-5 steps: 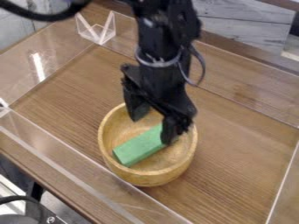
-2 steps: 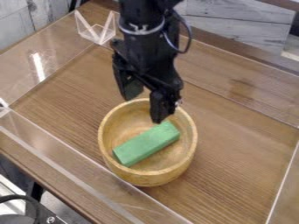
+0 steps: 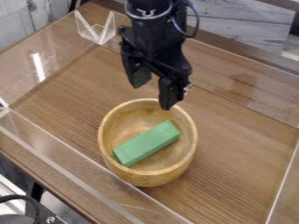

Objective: Put the green block in the brown bowl

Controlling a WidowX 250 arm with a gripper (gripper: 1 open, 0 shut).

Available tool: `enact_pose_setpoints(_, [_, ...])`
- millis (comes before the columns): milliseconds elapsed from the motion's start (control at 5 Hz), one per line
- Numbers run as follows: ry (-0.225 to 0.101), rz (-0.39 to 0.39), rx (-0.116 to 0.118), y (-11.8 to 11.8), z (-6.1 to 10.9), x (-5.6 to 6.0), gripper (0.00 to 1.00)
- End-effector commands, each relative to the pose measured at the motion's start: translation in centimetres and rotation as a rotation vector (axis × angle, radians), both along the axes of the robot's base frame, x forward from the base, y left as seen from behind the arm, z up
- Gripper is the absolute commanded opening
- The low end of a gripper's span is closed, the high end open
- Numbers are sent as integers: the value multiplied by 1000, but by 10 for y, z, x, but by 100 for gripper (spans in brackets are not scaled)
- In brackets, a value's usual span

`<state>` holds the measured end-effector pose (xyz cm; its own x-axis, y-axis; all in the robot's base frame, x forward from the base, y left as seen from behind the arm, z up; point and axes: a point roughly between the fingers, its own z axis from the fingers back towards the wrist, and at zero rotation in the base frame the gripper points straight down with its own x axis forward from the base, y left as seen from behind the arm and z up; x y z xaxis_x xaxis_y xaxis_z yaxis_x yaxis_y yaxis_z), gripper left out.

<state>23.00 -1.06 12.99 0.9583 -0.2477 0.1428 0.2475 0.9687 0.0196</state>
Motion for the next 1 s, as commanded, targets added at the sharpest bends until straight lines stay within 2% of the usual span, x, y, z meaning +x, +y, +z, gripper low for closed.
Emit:
enact_pose_setpoints(0, [-52,-35,-1,-14,9,0,100])
enact_pose_setpoints(200, [-55,-67,-3,-27,6,-8,100])
enact_pose_setpoints(600, [-58,-53,-7,-38,21,-4,100])
enact_pose_setpoints(800, [-62,-51,-8,-36,20,-2,100])
